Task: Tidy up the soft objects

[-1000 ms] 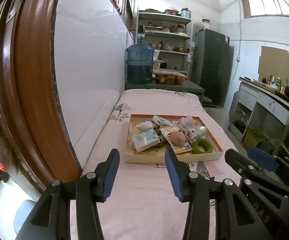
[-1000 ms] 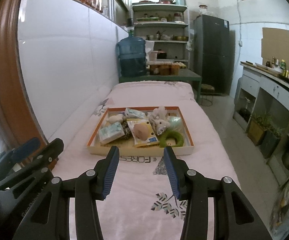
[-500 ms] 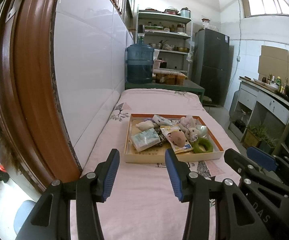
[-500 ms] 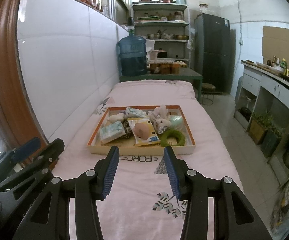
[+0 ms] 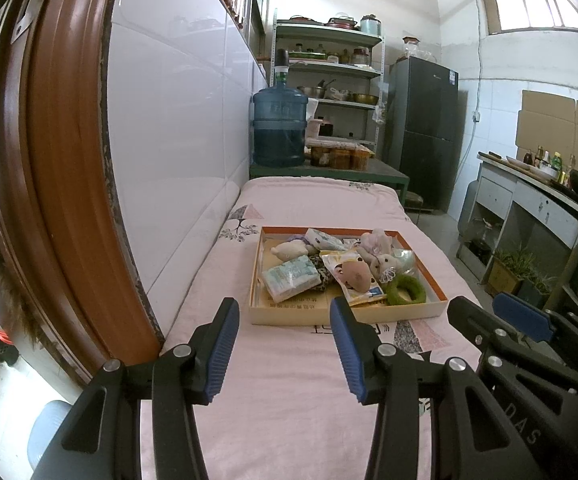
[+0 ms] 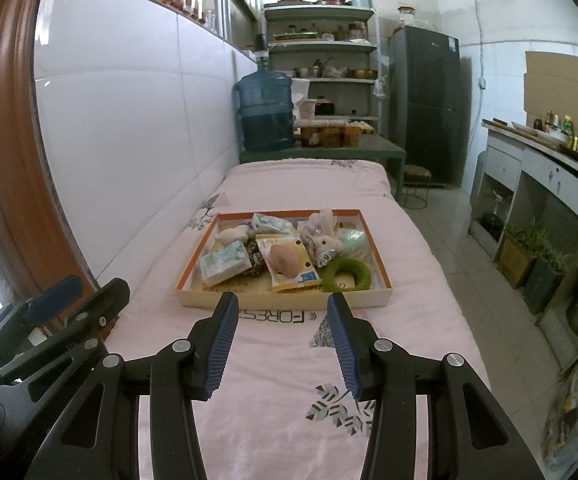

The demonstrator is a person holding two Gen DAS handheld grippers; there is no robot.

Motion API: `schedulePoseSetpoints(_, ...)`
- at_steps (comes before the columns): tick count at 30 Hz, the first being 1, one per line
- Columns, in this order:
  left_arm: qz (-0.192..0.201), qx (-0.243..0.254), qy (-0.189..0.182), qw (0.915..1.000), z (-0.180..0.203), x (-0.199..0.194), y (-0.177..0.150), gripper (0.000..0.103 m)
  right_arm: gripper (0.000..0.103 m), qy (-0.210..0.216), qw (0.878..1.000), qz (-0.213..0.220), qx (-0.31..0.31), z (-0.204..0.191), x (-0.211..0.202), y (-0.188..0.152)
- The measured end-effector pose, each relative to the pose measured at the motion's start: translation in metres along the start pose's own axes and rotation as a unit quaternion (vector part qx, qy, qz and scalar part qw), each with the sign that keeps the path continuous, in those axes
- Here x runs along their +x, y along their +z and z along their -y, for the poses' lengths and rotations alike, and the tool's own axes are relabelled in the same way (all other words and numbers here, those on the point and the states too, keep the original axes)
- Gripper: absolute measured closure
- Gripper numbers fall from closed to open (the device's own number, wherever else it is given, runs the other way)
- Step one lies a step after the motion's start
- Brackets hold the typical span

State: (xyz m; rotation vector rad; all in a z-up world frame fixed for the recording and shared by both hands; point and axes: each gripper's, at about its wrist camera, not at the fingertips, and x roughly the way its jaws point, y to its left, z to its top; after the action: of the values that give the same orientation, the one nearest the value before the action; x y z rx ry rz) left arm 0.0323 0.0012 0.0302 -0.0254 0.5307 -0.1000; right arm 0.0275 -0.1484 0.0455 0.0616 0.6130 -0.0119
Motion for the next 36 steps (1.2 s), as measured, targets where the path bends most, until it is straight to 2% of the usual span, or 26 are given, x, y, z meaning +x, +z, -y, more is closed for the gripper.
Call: schedulePoseSetpoints(36,-0.004,0.002,-0.002,1.0,0.0017,0.0033,-0.0072,0.056,0.055,0.002,1.0,-0.004,0.002,-0.0014,0.0036,-0.0053)
